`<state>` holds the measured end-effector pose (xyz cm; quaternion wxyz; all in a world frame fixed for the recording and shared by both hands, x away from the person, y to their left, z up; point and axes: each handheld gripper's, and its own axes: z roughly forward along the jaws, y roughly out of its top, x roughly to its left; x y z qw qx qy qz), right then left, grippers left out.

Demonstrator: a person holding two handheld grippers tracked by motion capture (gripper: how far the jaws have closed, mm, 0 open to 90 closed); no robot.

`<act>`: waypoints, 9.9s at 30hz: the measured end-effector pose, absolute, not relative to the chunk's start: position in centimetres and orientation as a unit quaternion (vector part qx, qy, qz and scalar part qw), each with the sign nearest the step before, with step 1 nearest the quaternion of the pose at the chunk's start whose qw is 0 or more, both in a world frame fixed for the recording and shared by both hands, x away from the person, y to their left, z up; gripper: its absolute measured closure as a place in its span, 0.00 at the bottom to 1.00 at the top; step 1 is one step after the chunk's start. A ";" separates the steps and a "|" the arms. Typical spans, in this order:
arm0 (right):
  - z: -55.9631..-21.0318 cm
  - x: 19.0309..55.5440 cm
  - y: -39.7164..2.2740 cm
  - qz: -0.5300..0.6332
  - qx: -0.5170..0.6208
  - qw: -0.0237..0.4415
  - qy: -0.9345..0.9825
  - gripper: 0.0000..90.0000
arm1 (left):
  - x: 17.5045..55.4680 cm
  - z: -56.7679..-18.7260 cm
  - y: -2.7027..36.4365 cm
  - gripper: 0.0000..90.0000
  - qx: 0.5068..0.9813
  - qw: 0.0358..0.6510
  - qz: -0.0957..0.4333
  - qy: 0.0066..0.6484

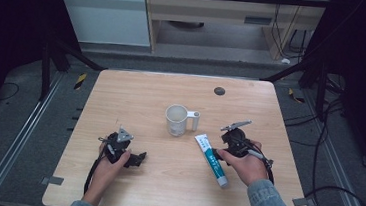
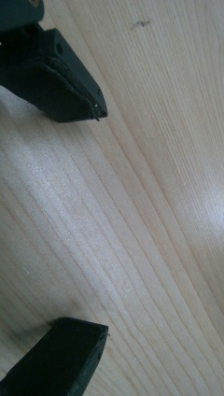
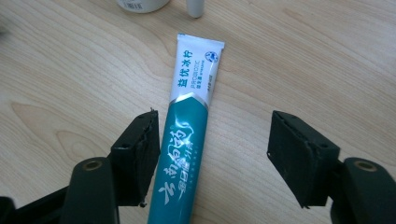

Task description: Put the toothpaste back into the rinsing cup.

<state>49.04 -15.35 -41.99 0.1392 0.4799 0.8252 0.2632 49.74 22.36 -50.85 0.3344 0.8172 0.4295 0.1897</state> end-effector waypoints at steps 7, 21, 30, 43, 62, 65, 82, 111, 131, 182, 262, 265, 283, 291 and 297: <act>-41.8 49.3 -14.8 0.265 0.472 0.141 0.829 0.46 | 49.8 -50.9 22.3 0.00 0.816 0.335 0.190 0.430; -41.1 52.1 -12.4 0.260 0.461 0.132 0.838 0.46 | 49.8 -50.9 22.3 0.00 0.816 0.336 0.190 0.430; -42.3 53.0 -11.1 0.235 0.450 0.126 0.852 0.49 | 49.5 -50.9 22.4 0.00 0.817 0.337 0.189 0.428; -44.8 53.4 -10.5 0.206 0.464 0.113 0.854 0.52 | 49.4 -50.9 22.5 0.00 0.817 0.337 0.189 0.428; -46.7 53.4 -10.8 0.191 0.482 0.104 0.849 0.51 | 49.4 -50.9 22.5 0.00 0.817 0.337 0.189 0.428; -47.0 53.4 -10.8 0.187 0.489 0.098 0.846 0.51 | 49.4 -50.9 22.5 0.00 0.817 0.337 0.189 0.428; -47.3 53.6 -10.8 0.185 0.488 0.095 0.848 0.58 | 49.4 -50.9 22.5 0.00 0.817 0.337 0.189 0.428; -46.2 53.6 -11.3 0.187 0.488 0.087 0.848 0.86 | 49.4 -50.9 22.5 0.00 0.817 0.337 0.189 0.428; -42.4 51.8 -12.7 0.260 0.490 0.093 0.827 0.87 | 49.4 -50.9 22.5 0.00 0.817 0.337 0.189 0.428; -36.4 50.4 -14.0 0.333 0.478 0.133 0.802 0.90 | 49.4 -50.9 22.5 0.00 0.817 0.337 0.188 0.428; -30.9 49.0 -7.9 0.484 0.436 0.275 0.707 0.91 | 49.5 -50.9 22.5 0.00 0.817 0.337 0.189 0.428; -30.5 49.4 -7.6 0.487 0.433 0.277 0.706 0.91 | 49.5 -50.9 22.4 0.00 0.817 0.337 0.190 0.428; -29.8 52.2 -6.1 0.500 0.430 0.294 0.692 0.91 | 49.7 -50.9 22.4 0.00 0.816 0.339 0.189 0.428; -30.5 53.1 -5.5 0.502 0.434 0.295 0.687 0.91 | 49.7 -50.9 22.4 0.00 0.818 0.338 0.189 0.427; -31.2 53.7 -5.0 0.502 0.435 0.292 0.688 0.91 | 49.7 -50.9 22.4 0.00 0.818 0.338 0.189 0.427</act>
